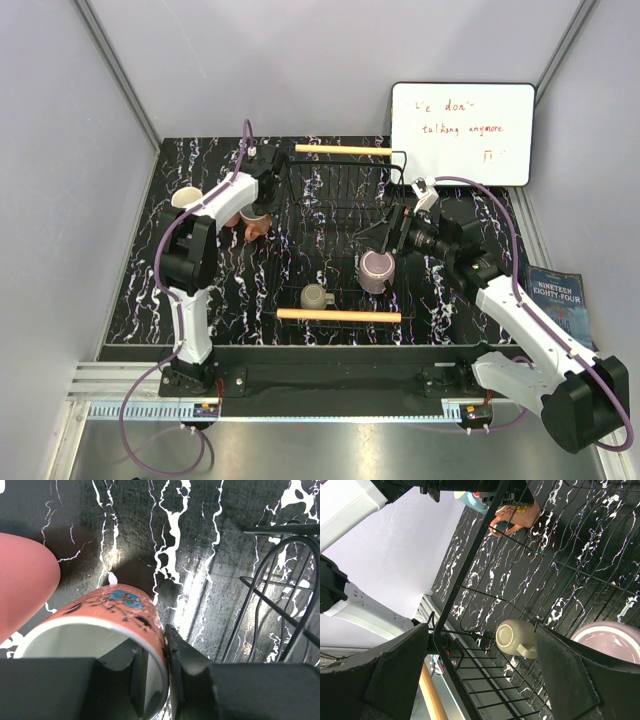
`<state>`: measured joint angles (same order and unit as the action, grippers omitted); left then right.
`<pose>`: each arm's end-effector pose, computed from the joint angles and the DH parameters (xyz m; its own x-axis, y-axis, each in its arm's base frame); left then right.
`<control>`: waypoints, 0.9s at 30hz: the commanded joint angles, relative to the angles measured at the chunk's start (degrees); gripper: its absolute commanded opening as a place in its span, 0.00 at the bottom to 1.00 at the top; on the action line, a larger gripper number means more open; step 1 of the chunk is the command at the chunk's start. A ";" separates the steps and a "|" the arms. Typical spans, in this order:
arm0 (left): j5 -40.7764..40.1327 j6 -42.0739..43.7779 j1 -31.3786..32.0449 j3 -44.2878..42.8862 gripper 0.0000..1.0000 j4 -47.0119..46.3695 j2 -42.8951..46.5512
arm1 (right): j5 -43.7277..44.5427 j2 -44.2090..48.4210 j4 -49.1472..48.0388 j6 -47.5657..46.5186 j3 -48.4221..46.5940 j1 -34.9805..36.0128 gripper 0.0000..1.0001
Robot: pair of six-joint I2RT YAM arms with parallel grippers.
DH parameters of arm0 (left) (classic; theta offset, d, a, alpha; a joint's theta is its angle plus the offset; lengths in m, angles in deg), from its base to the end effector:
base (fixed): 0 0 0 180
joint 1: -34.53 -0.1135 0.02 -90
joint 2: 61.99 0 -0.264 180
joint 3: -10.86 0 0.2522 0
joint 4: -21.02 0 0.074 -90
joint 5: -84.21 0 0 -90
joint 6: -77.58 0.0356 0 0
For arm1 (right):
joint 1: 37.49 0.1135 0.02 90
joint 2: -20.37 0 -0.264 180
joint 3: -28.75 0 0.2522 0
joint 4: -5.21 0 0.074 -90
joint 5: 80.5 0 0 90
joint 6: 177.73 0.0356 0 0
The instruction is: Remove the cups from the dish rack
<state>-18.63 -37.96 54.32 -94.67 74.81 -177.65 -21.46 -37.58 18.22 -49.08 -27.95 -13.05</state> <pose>0.4076 -0.1383 0.2095 -0.8652 -0.1354 -0.4827 -0.1495 0.9887 -0.0094 0.2049 0.1132 0.3060 -0.6802 0.2792 -0.6778 -0.4915 0.5122 0.7043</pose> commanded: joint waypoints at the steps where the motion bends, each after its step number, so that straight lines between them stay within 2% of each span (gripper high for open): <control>1: -0.69 0.31 -0.19 -1.05 0.35 -2.77 4.20 | -0.07 -0.14 -1.71 -0.77 -0.30 0.34 0.94; 2: -0.69 0.49 -0.19 -1.05 0.49 -2.68 4.56 | -0.07 -0.14 -1.71 -0.77 -0.30 0.34 0.94; 5: -1.31 1.19 -0.19 -0.87 0.69 -2.15 6.14 | 0.02 -0.05 -1.71 -0.77 -0.39 0.34 0.94; 6: -1.57 1.28 -0.10 -0.96 0.72 -1.98 6.49 | 0.02 0.03 -1.71 -0.77 -0.39 0.43 0.94; 12: -3.59 2.42 -0.19 -2.98 0.78 0.13 9.48 | 0.29 -0.05 -1.88 -0.77 -0.39 0.34 0.94; 22: -4.47 2.69 -0.19 -9.04 0.79 3.29 13.35 | 1.25 0.12 -1.36 -1.30 -0.83 0.34 0.94; 24: -5.35 2.34 -0.10 -10.27 0.79 3.65 14.75 | 3.08 0.12 0.40 -2.53 -1.97 0.34 0.93; 27: -6.67 1.20 0.25 -10.54 0.79 3.65 17.82 | 8.69 -1.89 10.13 -6.47 -6.00 0.34 0.93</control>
<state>-22.17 -36.23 54.10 -102.37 78.60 -166.00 -19.85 -37.80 20.21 -50.54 -28.36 -13.05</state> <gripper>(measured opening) 0.781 0.936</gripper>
